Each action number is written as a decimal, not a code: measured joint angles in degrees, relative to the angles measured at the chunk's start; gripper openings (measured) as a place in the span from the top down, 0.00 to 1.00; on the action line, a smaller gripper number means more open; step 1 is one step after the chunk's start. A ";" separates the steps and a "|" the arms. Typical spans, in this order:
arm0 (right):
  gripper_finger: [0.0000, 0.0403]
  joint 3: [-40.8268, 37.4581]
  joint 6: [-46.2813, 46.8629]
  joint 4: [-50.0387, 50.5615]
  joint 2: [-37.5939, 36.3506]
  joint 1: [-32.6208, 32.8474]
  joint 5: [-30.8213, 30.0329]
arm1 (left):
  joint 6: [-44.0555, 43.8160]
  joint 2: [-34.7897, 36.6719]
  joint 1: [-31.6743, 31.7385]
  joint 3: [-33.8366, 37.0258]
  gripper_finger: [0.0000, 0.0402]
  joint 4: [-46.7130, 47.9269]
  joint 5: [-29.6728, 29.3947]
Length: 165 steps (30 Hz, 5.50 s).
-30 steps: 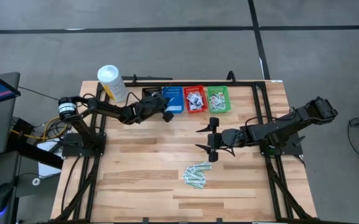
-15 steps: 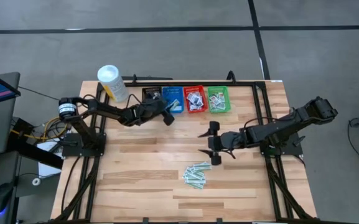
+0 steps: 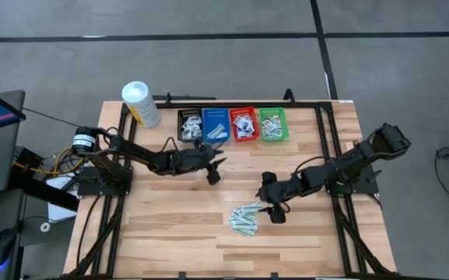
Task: Pick & Place First Aid Supplies
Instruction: Put the green pad into the blue bin
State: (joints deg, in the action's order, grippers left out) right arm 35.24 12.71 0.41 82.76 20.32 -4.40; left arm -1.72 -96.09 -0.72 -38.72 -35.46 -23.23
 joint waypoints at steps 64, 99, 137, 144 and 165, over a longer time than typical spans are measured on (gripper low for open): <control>0.59 0.08 11.34 1.67 12.26 10.42 -13.31 | -3.32 -0.02 -5.74 0.00 0.67 -0.57 -0.03; 0.78 -0.17 5.02 0.19 3.31 9.85 -13.98 | -5.62 -0.02 -5.74 0.00 0.67 -0.57 2.90; 0.78 0.02 -14.79 -9.79 -4.83 -2.52 -27.12 | -25.14 -0.02 -4.97 -0.02 0.67 -9.29 18.52; 0.78 0.02 -19.30 -14.00 -4.83 -3.33 -27.06 | -25.11 -0.02 -3.36 -0.02 0.67 -9.62 18.33; 0.78 0.02 -19.26 -14.22 -4.81 -4.70 -22.23 | -14.18 -0.02 -3.46 -0.02 0.98 -10.04 18.98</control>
State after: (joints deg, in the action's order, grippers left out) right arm 35.27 -6.55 -13.80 77.95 15.62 -26.63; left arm -15.89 -96.12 -4.19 -38.74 -45.50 -4.25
